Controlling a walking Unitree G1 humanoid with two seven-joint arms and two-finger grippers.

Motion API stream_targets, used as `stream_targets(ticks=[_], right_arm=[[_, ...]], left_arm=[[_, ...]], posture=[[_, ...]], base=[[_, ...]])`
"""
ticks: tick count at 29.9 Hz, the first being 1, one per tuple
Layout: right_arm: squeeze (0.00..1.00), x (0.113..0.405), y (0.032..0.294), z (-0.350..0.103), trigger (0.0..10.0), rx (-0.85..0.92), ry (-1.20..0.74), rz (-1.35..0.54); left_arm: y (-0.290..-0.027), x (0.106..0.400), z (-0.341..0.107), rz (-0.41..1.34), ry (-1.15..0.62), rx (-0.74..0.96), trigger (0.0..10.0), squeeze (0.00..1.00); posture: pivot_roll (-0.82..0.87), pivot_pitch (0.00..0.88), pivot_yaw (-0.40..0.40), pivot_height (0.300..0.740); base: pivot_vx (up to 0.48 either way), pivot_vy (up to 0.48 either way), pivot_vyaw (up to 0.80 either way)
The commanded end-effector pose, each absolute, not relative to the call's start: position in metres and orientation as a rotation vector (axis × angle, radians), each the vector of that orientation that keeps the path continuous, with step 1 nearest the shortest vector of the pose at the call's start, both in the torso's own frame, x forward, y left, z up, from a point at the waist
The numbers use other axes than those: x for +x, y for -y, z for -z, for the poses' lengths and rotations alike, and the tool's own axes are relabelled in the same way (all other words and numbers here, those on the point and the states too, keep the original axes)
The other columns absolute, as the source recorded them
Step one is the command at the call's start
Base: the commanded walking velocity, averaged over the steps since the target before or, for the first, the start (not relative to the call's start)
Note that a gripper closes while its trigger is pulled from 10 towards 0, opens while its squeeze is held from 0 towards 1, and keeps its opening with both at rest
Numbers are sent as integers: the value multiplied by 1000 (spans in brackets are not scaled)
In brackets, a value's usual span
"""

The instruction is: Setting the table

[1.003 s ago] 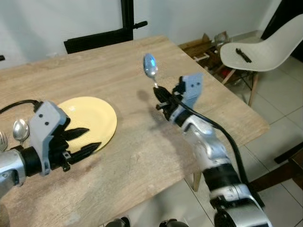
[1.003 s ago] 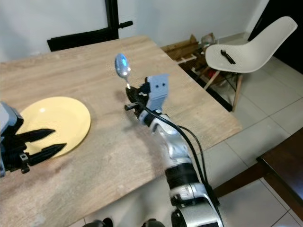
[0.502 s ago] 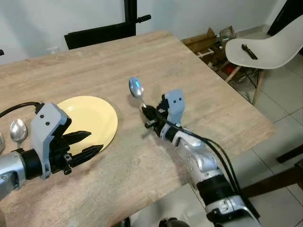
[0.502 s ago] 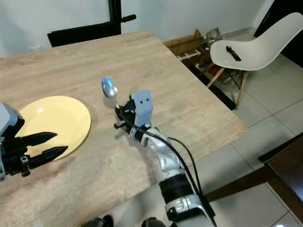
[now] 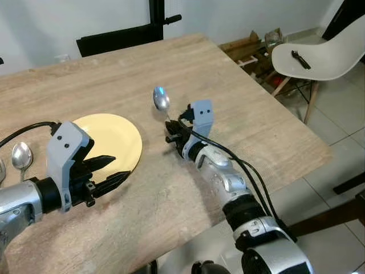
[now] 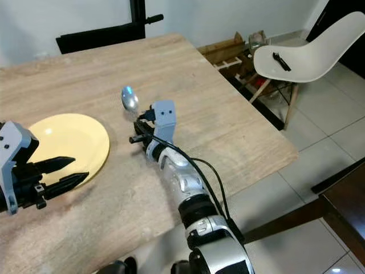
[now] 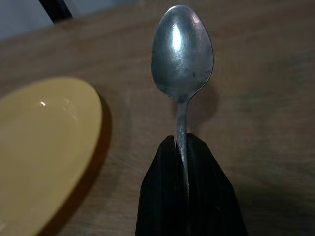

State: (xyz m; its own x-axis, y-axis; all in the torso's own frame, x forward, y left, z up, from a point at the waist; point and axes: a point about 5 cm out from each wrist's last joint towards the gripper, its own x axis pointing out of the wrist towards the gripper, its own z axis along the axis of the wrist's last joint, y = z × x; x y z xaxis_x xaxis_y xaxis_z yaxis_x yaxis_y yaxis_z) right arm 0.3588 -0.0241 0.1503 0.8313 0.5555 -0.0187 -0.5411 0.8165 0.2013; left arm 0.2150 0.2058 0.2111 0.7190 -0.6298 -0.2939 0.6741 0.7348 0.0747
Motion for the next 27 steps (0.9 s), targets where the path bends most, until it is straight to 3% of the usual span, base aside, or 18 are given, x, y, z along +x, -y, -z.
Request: stream_targets(ticks=[1, 9, 10, 11, 12, 24, 25, 26, 27], right_arm=[[0, 353, -4, -152, 10000, 238, -86, -637], [0, 351, -8, -140, 10000, 221, -123, -657], [424, 351, -7, -140, 10000, 219, -123, -656], [424, 351, -7, -140, 10000, 219, -123, -656], [1000, 352, -6, -140, 10000, 220, -120, -655], [1000, 362, 6, -162, 10000, 246, -4, -627], [890, 362, 8, -166, 10000, 246, 12, -624], [110, 362, 10, -170, 10000, 251, 33, -624], [0, 361, 15, -177, 10000, 249, 75, -622]], left_arm=[[-207, 210, -212, 716, -267, 186, 10000, 0], [-205, 207, -211, 703, -268, 175, 10000, 0], [-204, 207, -211, 703, -270, 174, 10000, 0], [-204, 207, -211, 703, -270, 174, 10000, 0], [-204, 206, -210, 705, -273, 173, 10000, 0], [-201, 208, -207, 719, -282, 165, 10000, 0], [-201, 208, -206, 720, -282, 164, 10000, 0], [-200, 209, -206, 722, -280, 163, 10000, 0], [-199, 210, -205, 725, -277, 160, 10000, 0]], posture=[[90, 127, 22, 740], [90, 131, 11, 740], [90, 131, 11, 740], [90, 131, 11, 740], [84, 129, 11, 740], [57, 112, 21, 740], [50, 107, 20, 740], [44, 105, 20, 740], [39, 102, 19, 740]], base=[[0, 0, 0], [0, 0, 0], [0, 0, 0], [0, 0, 0], [0, 0, 0], [0, 0, 0], [0, 0, 0], [0, 0, 0], [0, 0, 0]])
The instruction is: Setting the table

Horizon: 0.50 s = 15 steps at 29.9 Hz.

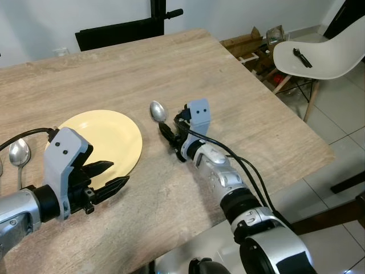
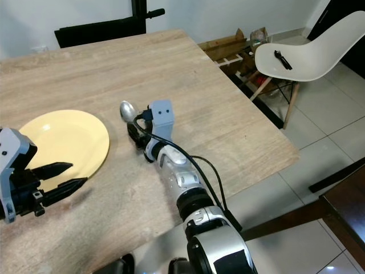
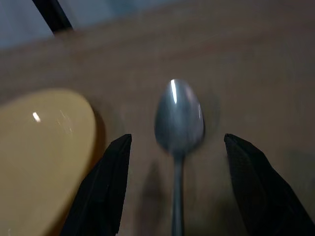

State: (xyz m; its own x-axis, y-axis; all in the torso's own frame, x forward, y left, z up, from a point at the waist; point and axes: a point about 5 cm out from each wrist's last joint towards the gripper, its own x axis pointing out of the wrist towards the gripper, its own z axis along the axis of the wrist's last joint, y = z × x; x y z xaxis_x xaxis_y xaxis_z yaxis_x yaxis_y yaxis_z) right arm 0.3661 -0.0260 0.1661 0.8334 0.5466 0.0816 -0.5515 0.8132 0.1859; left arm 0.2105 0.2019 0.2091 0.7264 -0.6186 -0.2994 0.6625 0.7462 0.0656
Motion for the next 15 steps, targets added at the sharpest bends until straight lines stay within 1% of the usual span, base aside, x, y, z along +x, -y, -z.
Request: stream_targets(ticks=[1, 4, 5, 6, 8, 9, 11, 12, 13, 14, 15], right_arm=[[0, 359, 18, -181, 10000, 250, 94, -620], [0, 356, 25, -185, 10000, 247, 129, -613], [0, 349, 36, -189, 10000, 233, 176, -599], [0, 349, 36, -189, 10000, 233, 176, -599], [0, 338, 52, -191, 10000, 220, 227, -568], [0, 338, 52, -191, 10000, 220, 227, -568], [0, 325, 81, -187, 10000, 203, 275, -462], [0, 325, 81, -187, 10000, 203, 275, -462], [0, 314, 106, -184, 10000, 180, 300, -365], [0, 310, 113, -183, 10000, 169, 303, -336], [0, 310, 113, -183, 10000, 169, 303, -336]], left_arm=[[-198, 211, -204, 726, -275, 158, 10000, 0], [-197, 213, -203, 724, -266, 155, 10000, 0], [-194, 218, -201, 704, -242, 175, 10000, 0], [-194, 218, -201, 704, -242, 175, 10000, 0], [-190, 228, -199, 639, -198, 199, 10000, 0], [-190, 228, -199, 639, -198, 199, 10000, 0], [-180, 243, -205, 521, -96, 137, 10000, 0], [-180, 243, -205, 521, -96, 137, 10000, 0], [-172, 253, -208, 440, -34, 92, 10000, 0], [-170, 257, -208, 411, -22, 84, 10000, 0], [-170, 257, -208, 411, -22, 84, 10000, 0]], posture=[[36, 99, 20, 740], [32, 97, 19, 740], [21, 87, 22, 740], [21, 87, 22, 740], [11, 85, 32, 740], [11, 85, 32, 740], [-16, 78, 40, 740], [-16, 78, 40, 740], [-36, 71, 47, 740], [-36, 71, 47, 740], [-36, 71, 47, 740]], base=[[0, 0, 0], [0, 0, 0], [0, 0, 0], [0, 0, 0], [0, 0, 0], [0, 0, 0], [0, 0, 0], [0, 0, 0], [0, 0, 0], [0, 0, 0], [0, 0, 0]])
